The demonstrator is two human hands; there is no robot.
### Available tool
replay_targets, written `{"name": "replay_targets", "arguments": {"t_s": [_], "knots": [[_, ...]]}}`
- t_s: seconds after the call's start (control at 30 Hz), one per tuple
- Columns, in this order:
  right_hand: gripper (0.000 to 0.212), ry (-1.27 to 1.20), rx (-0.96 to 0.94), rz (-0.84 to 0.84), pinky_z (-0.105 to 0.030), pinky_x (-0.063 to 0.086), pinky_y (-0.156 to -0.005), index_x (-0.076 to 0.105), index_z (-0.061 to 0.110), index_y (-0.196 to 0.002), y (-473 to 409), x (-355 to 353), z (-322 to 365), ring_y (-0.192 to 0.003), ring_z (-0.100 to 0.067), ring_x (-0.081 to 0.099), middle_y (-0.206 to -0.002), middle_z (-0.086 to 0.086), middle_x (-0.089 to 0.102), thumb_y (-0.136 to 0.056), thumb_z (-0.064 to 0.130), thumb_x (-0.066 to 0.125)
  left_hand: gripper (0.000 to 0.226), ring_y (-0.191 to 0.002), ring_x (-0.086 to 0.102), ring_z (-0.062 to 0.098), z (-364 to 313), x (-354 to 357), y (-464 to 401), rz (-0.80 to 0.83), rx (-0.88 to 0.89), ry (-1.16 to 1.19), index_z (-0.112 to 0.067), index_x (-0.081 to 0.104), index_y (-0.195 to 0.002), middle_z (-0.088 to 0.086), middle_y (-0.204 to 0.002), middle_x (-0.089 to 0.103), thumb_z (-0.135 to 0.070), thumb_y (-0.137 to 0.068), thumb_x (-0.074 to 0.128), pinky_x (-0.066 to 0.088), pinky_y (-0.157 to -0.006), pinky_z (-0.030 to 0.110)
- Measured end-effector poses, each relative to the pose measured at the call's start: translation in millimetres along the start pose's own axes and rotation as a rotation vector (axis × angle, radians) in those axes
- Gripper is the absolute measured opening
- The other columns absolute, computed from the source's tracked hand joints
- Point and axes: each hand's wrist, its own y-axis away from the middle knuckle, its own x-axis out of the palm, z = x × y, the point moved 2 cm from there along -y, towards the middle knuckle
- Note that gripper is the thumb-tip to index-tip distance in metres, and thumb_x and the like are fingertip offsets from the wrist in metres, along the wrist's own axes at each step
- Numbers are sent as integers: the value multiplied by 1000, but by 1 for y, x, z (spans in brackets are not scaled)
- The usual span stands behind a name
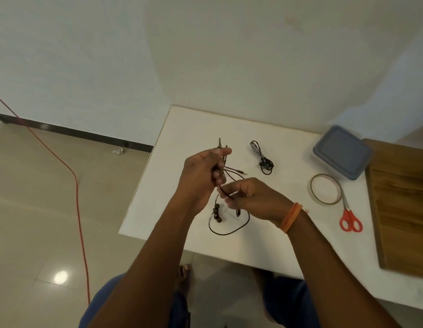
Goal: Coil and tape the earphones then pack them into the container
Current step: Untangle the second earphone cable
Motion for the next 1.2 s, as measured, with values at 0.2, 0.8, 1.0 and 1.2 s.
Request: {"name": "replay_targets", "arguments": {"t_s": [0.2,0.8,1.0,1.2], "knots": [[38,-861,-9,-72,-45,48,-100,65,1,-119,1,-20,9,-88,-21,59,-99,-17,56,-89,16,47,25,-45,44,0,3,12,11,143,98,-571,-2,72,-85,-9,-55,55,-9,-99,52,34,-47,12],[27,-1415,-104,-522,-30,58,-66,68,20,-75,8,-68,-15,-75,-13,70,-73,6,67,-94,34,55,26,-56,60,1,5,-23,-10,11,10,-1227,-26,73,-76,-5,-70,71,-16,-91,54,39,-48,15],[19,-1318,-79,-457,-30,57,-70,69,15,-96,5,-50,-4,-68,-10,67,-69,7,66,-86,30,60,16,-72,62,18,16,-18,-11,79,-48,-1266,-14,74,-84,-3,-78,70,-13,-91,59,44,-61,24],[21,-1081,10,-382,-22,49,-54,71,10,-102,5,-36,-2,-60,-8,57,-74,4,64,-91,26,62,48,-126,52,11,9,-6,-5,155,18,-1197,-17,61,-130,-5,-134,58,1,-87,54,38,-96,17]]}}
